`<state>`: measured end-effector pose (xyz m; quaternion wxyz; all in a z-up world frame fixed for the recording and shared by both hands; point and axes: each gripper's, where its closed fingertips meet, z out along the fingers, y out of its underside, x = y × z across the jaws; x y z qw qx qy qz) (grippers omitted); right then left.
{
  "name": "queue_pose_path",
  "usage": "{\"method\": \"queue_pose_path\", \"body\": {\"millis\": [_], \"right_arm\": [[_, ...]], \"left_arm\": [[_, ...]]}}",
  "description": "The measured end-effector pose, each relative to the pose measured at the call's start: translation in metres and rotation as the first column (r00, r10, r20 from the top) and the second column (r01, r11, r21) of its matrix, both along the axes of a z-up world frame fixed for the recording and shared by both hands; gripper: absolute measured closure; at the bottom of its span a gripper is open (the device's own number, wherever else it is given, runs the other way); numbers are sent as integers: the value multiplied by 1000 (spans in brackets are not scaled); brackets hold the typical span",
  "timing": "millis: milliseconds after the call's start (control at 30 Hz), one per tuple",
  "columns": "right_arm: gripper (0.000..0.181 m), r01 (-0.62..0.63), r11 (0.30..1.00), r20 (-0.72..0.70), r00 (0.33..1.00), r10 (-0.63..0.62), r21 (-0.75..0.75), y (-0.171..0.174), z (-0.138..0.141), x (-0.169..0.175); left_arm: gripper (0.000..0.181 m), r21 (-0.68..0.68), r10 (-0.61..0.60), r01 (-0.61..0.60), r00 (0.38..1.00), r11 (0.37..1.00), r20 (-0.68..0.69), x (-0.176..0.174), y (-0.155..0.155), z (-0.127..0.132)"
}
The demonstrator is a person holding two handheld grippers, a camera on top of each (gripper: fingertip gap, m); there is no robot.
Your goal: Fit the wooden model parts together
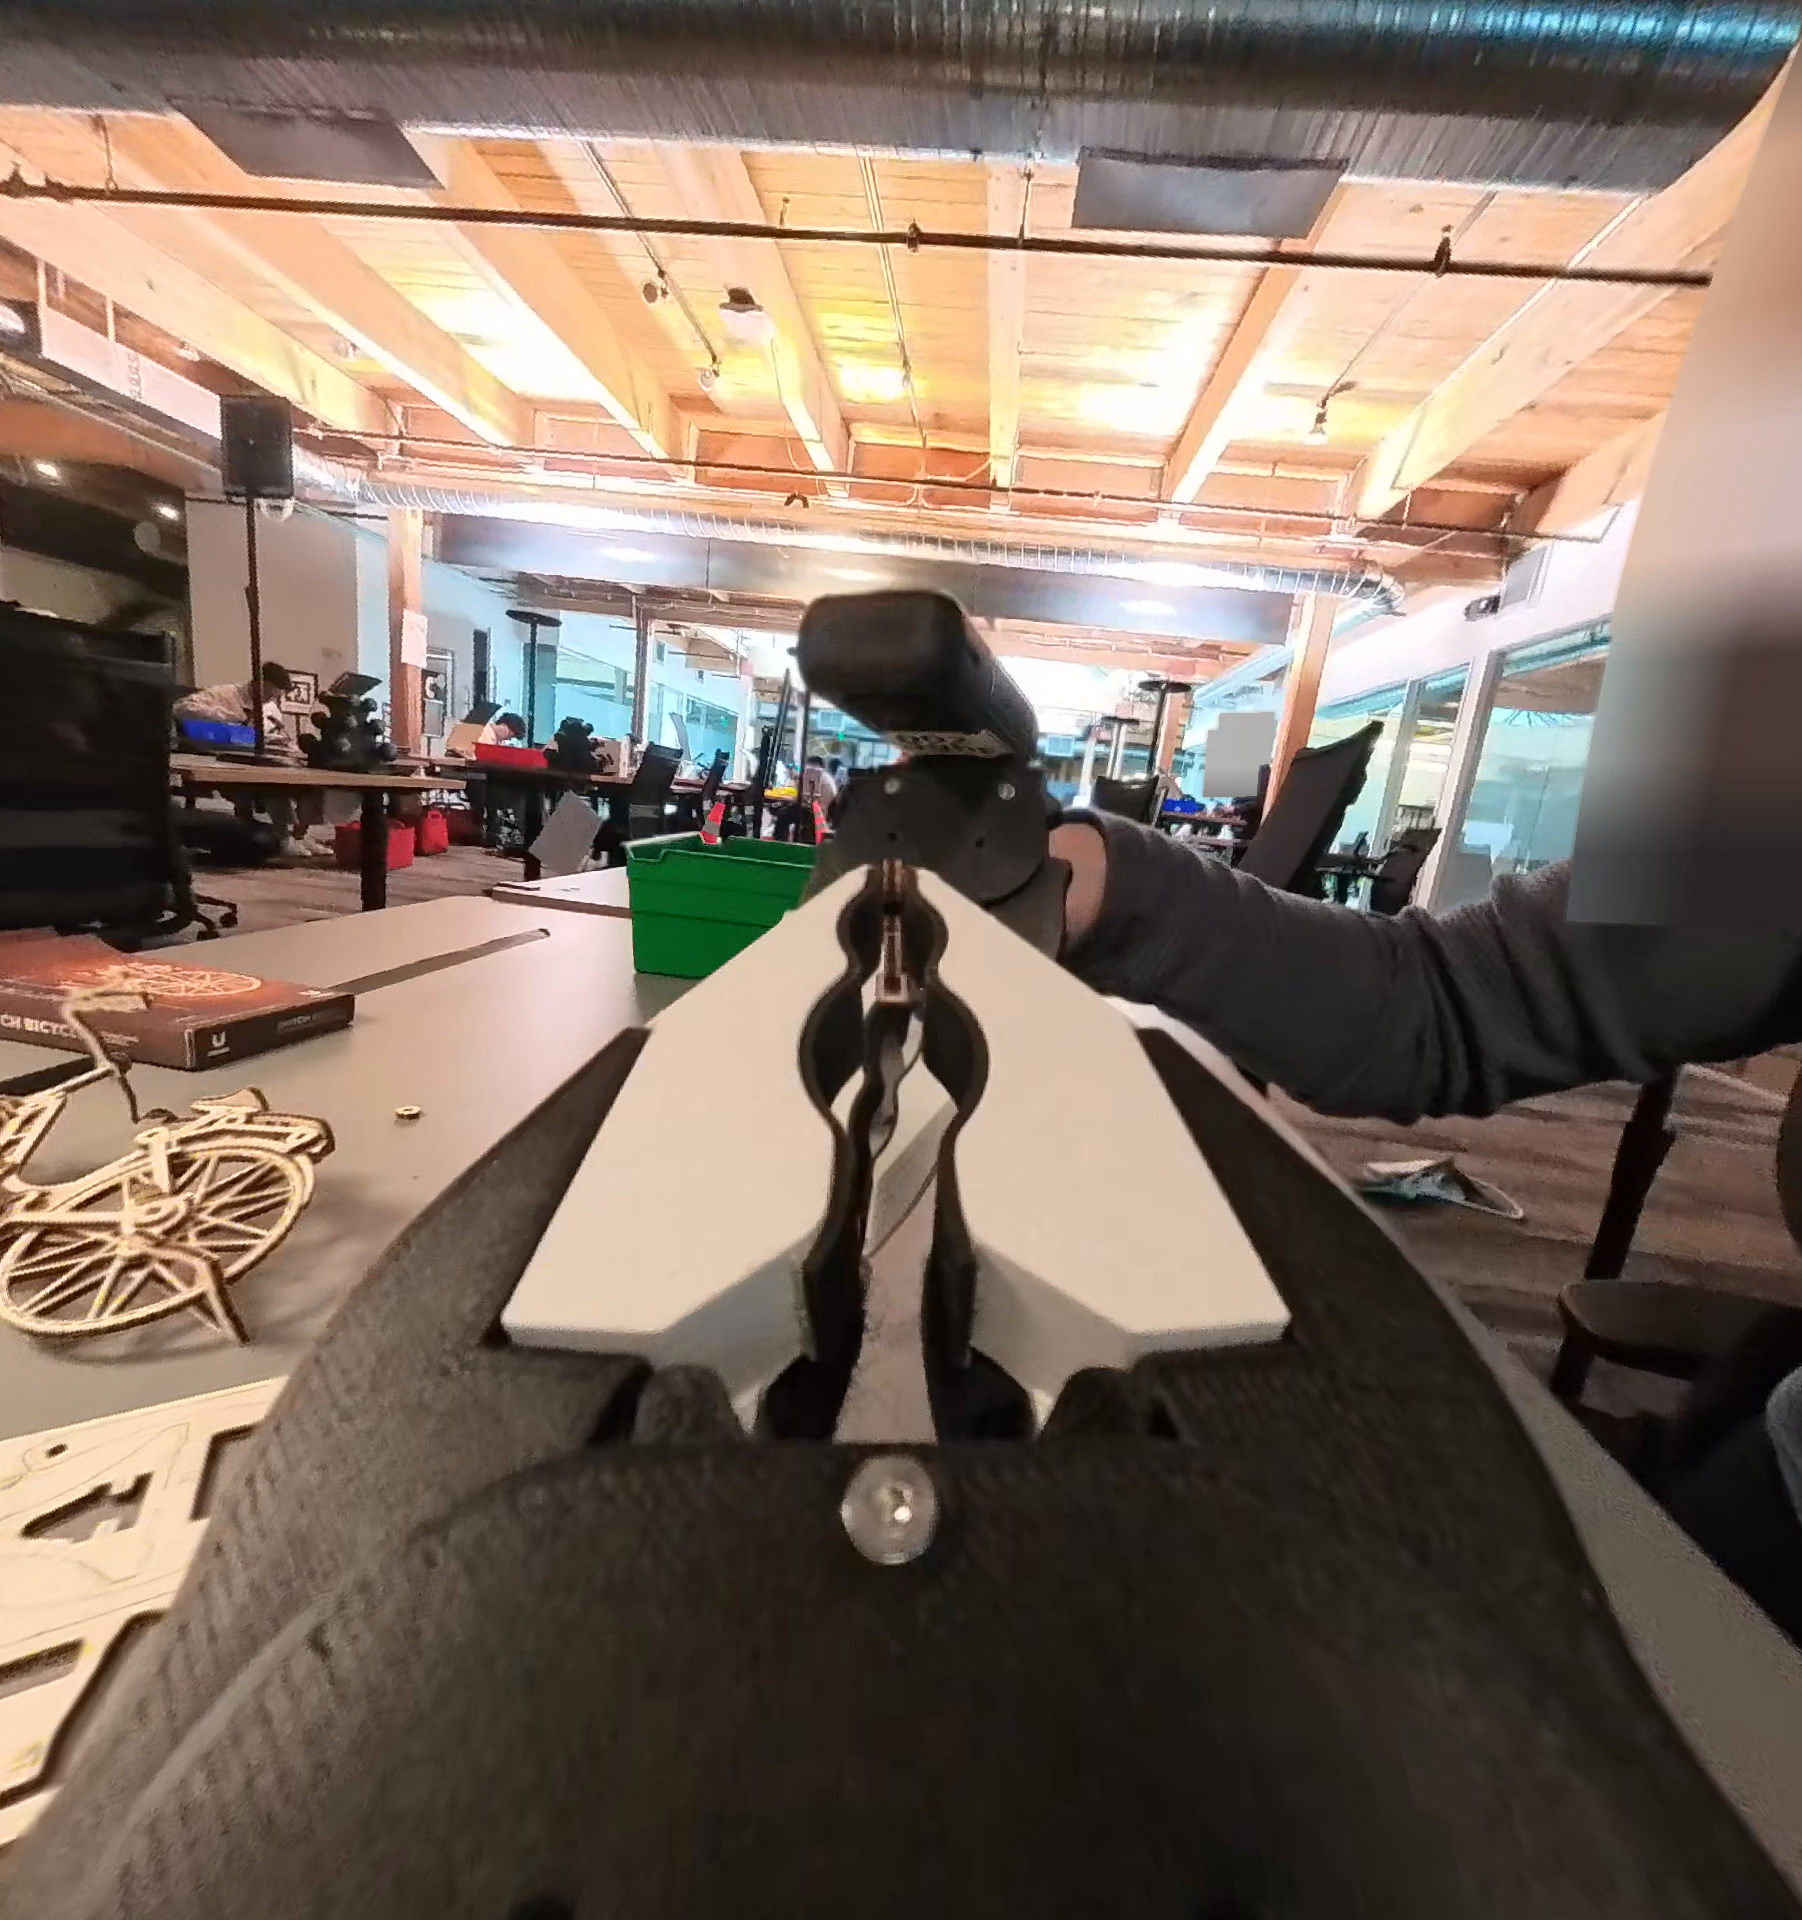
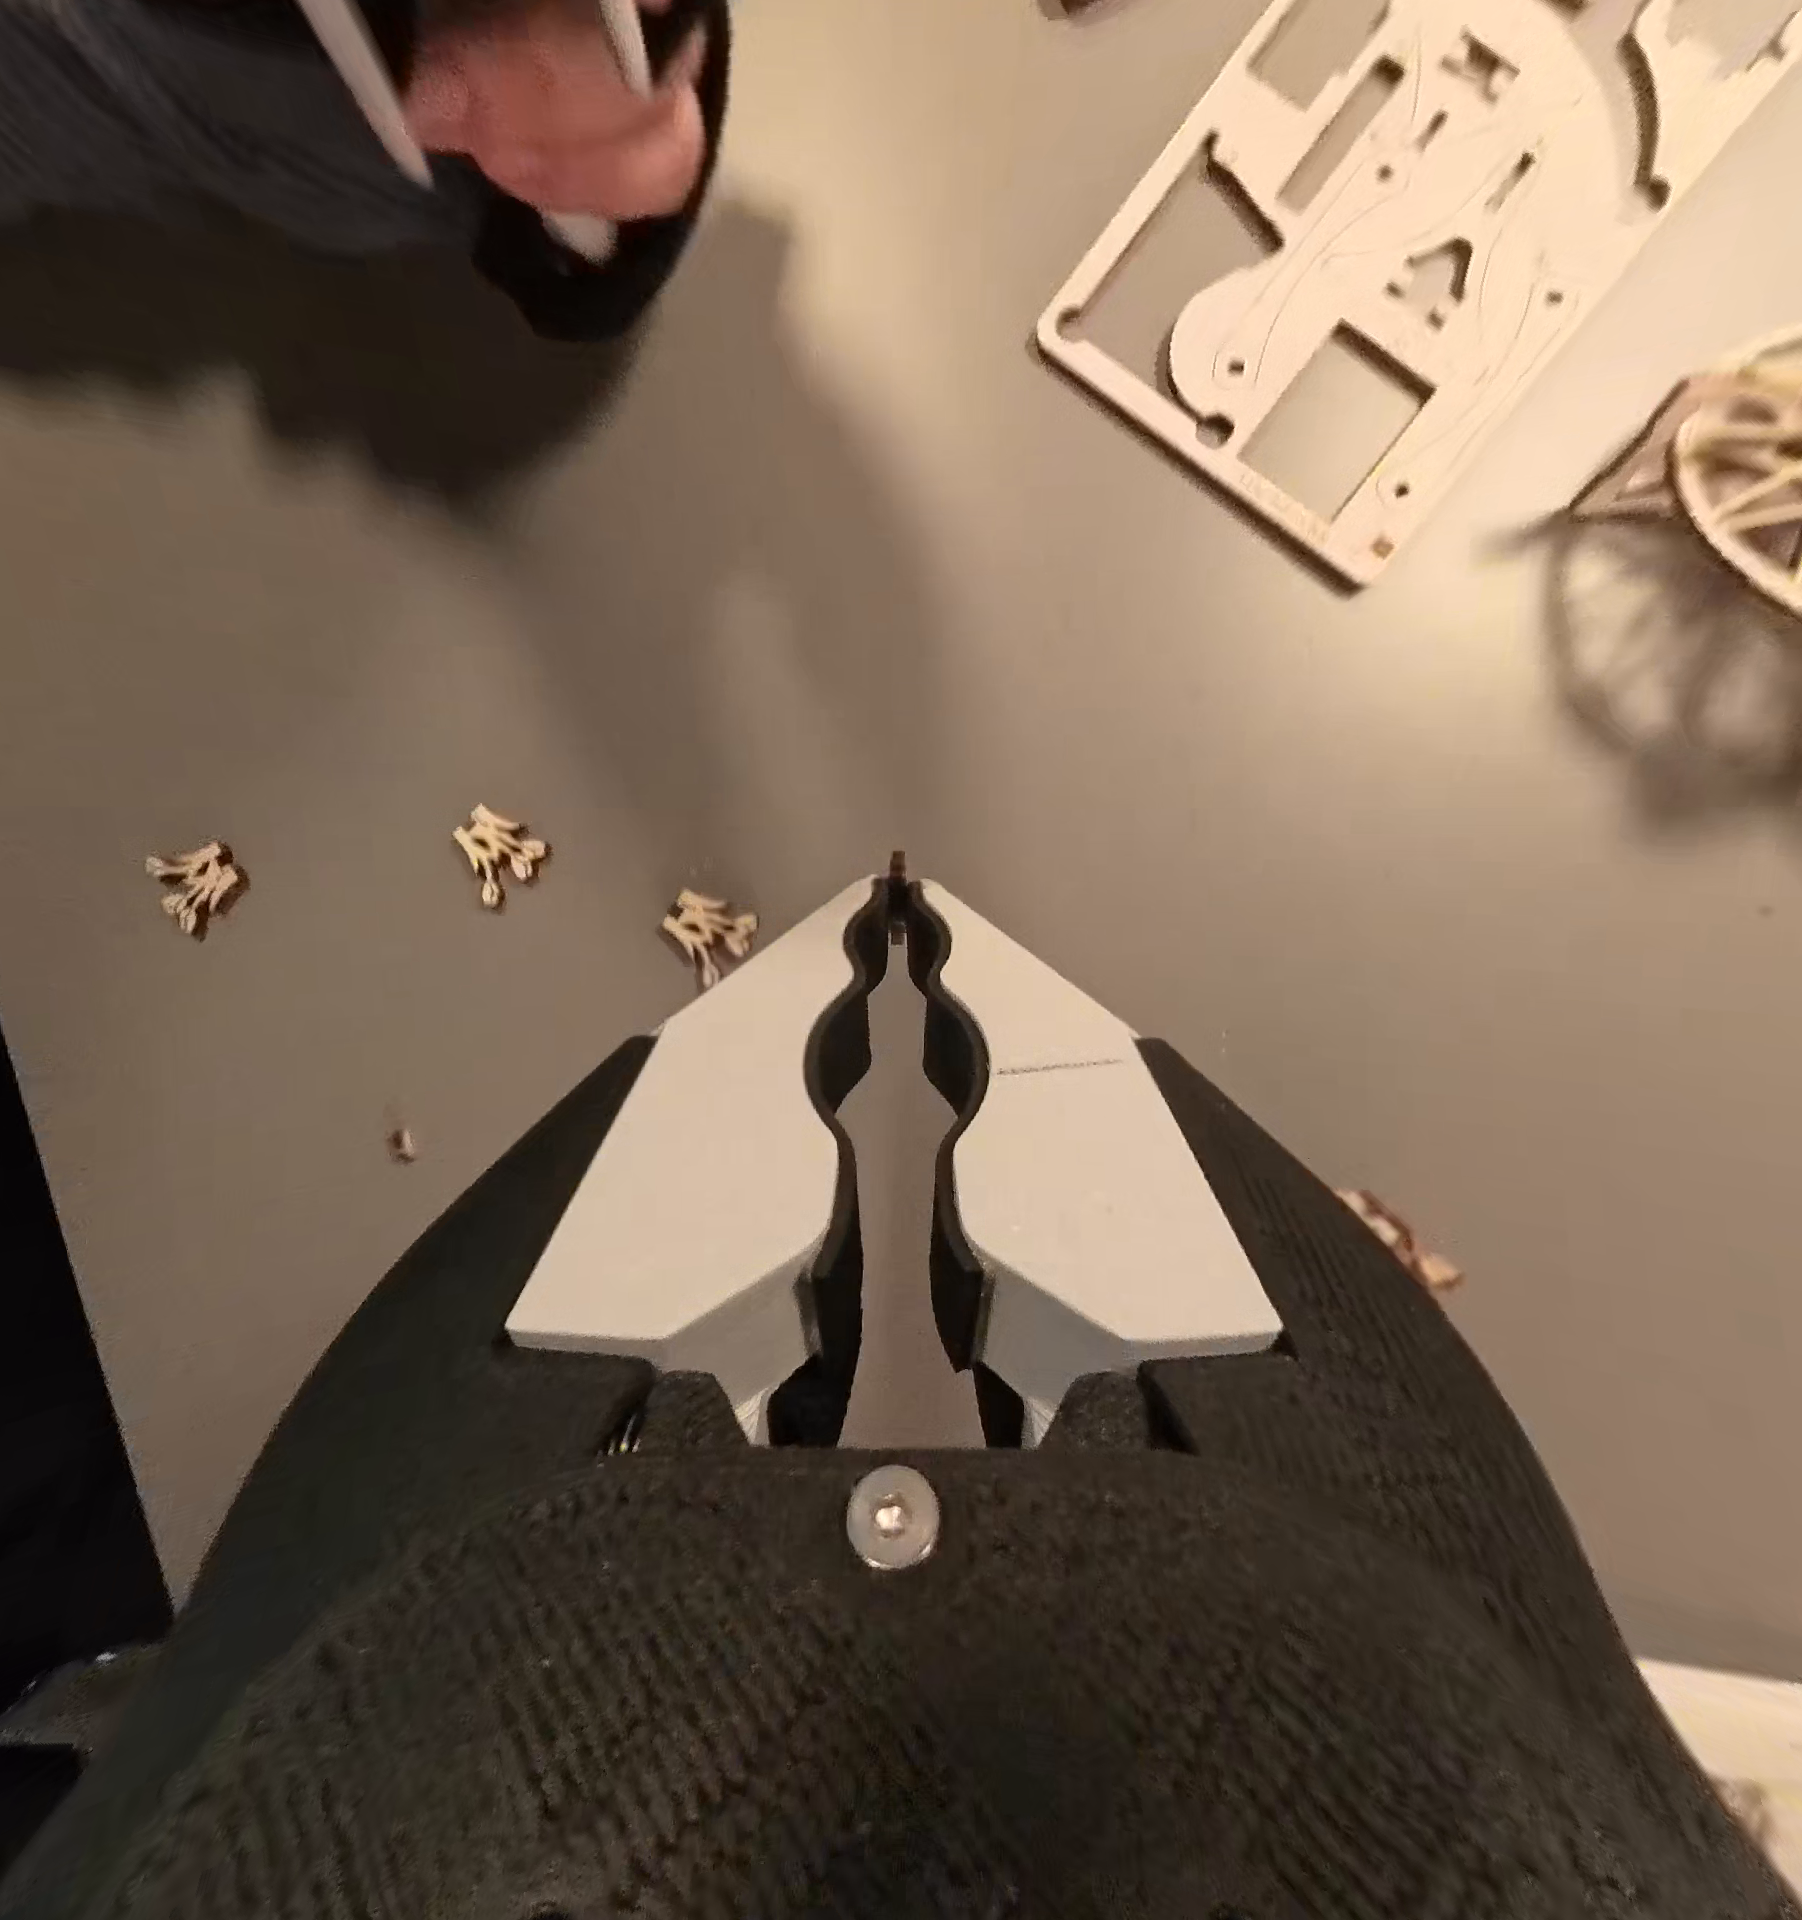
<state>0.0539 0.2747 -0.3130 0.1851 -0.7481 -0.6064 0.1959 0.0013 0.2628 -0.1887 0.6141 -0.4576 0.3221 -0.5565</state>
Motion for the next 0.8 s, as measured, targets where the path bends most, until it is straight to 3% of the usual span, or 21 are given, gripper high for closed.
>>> {"method": "queue_pose_path", "body": {"millis": [133,400,533,600,667,800], "right_arm": [[180,-37,999,-54,998,37,9,-4,8,-17],[180,-52,998,57,997,51,18,-3,-13,-20],[161,-77,996,55,996,74,47,-7,-9,-24],[152,-80,995,-47,995,82,51,-9,8,-30],[153,-89,994,-245,964,102,64,-11,40,-42],[166,-96,987,-596,788,152,126,-19,105,-61]], "left_arm": [[180,56,26,-28,999,998,29,-4,0,3],[180,65,7,-12,998,998,69,-6,-3,6],[180,63,-8,3,997,998,74,-5,-4,7],[181,50,-21,17,997,999,80,-5,-4,6],[181,41,-27,23,996,999,81,-5,-4,6],[181,28,-54,52,995,998,86,-4,-6,6]]}}
